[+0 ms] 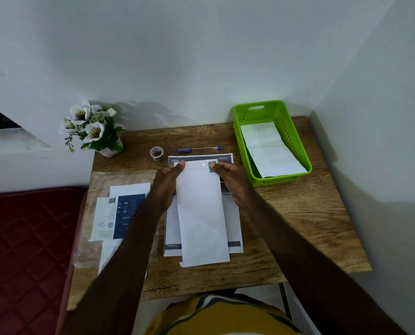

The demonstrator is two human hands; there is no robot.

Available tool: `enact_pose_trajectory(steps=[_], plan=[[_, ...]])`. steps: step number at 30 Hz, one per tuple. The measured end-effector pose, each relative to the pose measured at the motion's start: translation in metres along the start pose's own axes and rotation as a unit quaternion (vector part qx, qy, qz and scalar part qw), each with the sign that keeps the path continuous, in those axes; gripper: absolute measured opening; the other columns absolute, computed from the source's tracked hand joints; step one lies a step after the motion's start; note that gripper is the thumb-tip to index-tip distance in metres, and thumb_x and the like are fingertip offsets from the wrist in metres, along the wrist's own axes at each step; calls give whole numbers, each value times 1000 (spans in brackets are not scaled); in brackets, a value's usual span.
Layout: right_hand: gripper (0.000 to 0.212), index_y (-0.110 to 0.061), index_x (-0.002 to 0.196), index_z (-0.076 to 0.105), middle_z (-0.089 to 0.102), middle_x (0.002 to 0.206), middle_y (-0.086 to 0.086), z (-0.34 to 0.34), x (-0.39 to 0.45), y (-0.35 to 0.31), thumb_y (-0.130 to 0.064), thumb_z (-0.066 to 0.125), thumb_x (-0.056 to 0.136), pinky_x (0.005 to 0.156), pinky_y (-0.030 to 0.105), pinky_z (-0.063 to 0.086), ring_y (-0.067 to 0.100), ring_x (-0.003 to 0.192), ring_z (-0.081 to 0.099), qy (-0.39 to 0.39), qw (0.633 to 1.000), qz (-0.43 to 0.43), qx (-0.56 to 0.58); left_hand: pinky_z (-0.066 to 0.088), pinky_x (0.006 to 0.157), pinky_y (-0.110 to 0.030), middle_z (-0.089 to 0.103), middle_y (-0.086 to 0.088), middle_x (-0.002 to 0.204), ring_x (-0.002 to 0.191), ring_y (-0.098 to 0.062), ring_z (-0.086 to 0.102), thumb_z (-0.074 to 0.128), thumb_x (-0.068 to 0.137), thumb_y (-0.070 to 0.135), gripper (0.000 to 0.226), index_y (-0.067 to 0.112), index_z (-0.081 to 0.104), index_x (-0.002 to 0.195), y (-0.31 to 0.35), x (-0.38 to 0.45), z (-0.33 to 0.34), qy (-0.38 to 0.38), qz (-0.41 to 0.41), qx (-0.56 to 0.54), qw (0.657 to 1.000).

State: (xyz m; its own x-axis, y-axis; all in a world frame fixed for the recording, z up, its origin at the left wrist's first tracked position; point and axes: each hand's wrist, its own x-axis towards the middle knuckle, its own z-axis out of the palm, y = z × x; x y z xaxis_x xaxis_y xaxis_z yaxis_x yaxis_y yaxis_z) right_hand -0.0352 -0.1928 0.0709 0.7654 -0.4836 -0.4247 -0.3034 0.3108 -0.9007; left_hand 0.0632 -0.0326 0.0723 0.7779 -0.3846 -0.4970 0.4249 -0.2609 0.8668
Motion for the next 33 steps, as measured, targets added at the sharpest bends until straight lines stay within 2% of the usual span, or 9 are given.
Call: enact_pose_trajectory(steps=[7, 9, 12, 15, 18, 23, 27, 30, 33], plan=[[15, -10, 101, 76, 77, 76, -8, 0, -1, 7, -23, 70, 96, 55, 21, 56, 8, 66, 73, 10, 1000, -6, -20, 56, 100, -49, 71, -5, 119, 107, -28, 70, 51, 104, 46, 25, 28, 61, 117, -5, 0, 2, 15, -32, -14, 999], [21, -8, 107, 76, 77, 78, -6, 0, -3, 7, -24, 69, 97, 55, 21, 55, 8, 67, 73, 8, 1000, 10, -4, 57, 97, -44, 70, -3, 116, 105, -26, 69, 50, 104, 47, 20, 31, 60, 110, -3, -1, 4, 25, -45, -17, 999], [24, -8, 113, 75, 78, 87, -4, -1, -11, 10, -25, 69, 97, 56, 21, 55, 7, 69, 73, 21, 999, 26, 3, 57, 93, -41, 70, -2, 115, 103, -24, 70, 48, 106, 46, 19, 30, 58, 112, -1, -2, 5, 25, -62, -46, 997], [24, -10, 112, 74, 79, 98, 1, -6, -27, 20, -28, 69, 97, 63, 27, 59, 15, 81, 76, 6, 999, 39, -1, 58, 91, -41, 72, -2, 112, 101, -24, 71, 48, 106, 44, 17, 30, 58, 109, -1, -2, 6, 21, -72, -79, 994], [28, -13, 113, 74, 79, 105, 1, -13, -51, 32, -33, 72, 94, 77, 35, 62, 20, 94, 76, -51, 995, 78, -22, 60, 82, -37, 73, -1, 108, 97, -23, 72, 46, 107, 41, 18, 29, 59, 109, -1, 0, 5, 19, -63, -82, 994], [35, -14, 119, 71, 77, 112, 5, -28, -84, 53, -29, 78, 88, 89, 47, 60, 25, 103, 74, -122, 978, 166, 14, 57, 91, -42, 77, -5, 99, 92, -25, 73, 49, 107, 33, 22, 20, 66, 104, 7, 5, 3, 29, -61, -118, 991], [30, -10, 122, 69, 77, 114, 6, -32, -97, 62, -19, 71, 93, 81, 34, 61, 24, 103, 74, -106, 978, 168, 57, 59, 88, -41, 78, -10, 109, 96, -27, 75, 54, 105, 34, 26, 14, 65, 117, 16, 10, 0, 25, -71, -168, 983], [30, -9, 125, 67, 75, 117, 8, -32, -99, 64, -17, 67, 96, 85, 35, 60, 25, 107, 73, -102, 977, 167, 82, 63, 75, -35, 77, -9, 111, 93, -24, 77, 56, 104, 33, 31, 11, 62, 125, 18, 13, 2, 19, -69, -171, 983], [30, -9, 125, 68, 75, 118, 10, -31, -101, 65, -17, 67, 96, 83, 35, 61, 25, 106, 73, -94, 977, 172, 88, 62, 72, -34, 77, -10, 113, 92, -23, 77, 58, 103, 30, 31, 11, 61, 127, 17, 14, 3, 15, -73, -179, 981]])
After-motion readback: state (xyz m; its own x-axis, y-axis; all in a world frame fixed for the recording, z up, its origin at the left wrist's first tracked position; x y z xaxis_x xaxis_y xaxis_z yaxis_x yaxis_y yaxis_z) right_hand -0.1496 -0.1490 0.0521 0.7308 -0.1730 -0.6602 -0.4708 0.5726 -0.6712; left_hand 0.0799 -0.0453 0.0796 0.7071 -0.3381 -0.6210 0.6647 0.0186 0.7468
